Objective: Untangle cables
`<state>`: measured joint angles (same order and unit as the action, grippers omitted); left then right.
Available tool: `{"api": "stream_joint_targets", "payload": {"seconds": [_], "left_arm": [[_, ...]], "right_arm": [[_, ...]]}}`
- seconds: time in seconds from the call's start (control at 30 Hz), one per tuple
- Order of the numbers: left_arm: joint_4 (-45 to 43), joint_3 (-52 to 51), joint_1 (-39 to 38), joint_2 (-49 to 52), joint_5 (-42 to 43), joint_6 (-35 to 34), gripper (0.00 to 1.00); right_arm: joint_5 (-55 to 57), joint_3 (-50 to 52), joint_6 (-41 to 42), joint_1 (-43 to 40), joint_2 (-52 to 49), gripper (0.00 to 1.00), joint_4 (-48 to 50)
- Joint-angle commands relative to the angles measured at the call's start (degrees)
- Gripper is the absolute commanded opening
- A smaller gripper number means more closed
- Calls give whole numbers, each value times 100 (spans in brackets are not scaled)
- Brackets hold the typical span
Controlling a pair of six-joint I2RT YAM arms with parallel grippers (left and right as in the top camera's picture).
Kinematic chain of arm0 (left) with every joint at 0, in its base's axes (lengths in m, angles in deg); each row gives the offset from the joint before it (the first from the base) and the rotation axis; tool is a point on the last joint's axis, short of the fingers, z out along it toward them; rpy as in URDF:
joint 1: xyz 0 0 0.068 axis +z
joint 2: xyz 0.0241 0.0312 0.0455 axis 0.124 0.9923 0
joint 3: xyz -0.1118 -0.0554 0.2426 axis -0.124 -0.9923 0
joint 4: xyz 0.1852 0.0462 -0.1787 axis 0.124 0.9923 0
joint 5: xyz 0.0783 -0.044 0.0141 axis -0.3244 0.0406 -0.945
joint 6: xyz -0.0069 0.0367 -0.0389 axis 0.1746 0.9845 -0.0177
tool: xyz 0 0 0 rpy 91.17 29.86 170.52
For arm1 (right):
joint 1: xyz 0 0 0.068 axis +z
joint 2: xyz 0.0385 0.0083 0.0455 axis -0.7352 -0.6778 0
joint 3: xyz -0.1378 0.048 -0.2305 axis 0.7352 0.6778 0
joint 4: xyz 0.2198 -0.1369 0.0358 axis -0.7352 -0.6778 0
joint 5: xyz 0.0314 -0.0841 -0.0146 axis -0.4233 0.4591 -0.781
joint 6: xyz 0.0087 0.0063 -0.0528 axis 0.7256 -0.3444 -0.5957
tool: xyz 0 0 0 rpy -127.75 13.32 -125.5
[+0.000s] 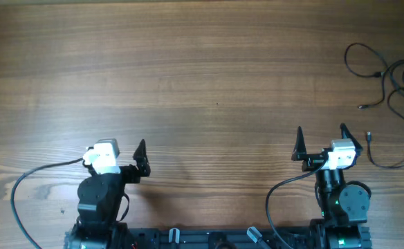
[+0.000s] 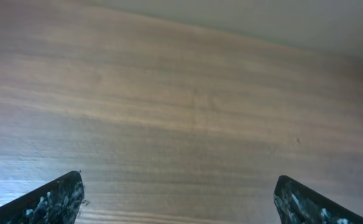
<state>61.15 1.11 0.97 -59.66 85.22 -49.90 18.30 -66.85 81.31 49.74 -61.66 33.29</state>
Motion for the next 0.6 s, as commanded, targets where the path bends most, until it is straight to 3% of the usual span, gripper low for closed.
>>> {"api": "stream_joint_targets", "payload": {"seconds": [0.0, 0.07, 0.23, 0.57], "left_arm": [[-46, -267, 210, -549, 15, 68, 100], [-212, -299, 221, -671, 26, 72, 100], [-1672, -828, 221, -688, 37, 68, 100], [-1714, -870, 501, -688, 35, 116, 100]], "right_arm": [[-98, 13, -35, -24, 57, 100, 13], [-98, 13, -37, -24, 57, 100, 13], [-98, 13, -37, -24, 57, 100, 13], [-98, 13, -37, -24, 57, 100, 13]]}}
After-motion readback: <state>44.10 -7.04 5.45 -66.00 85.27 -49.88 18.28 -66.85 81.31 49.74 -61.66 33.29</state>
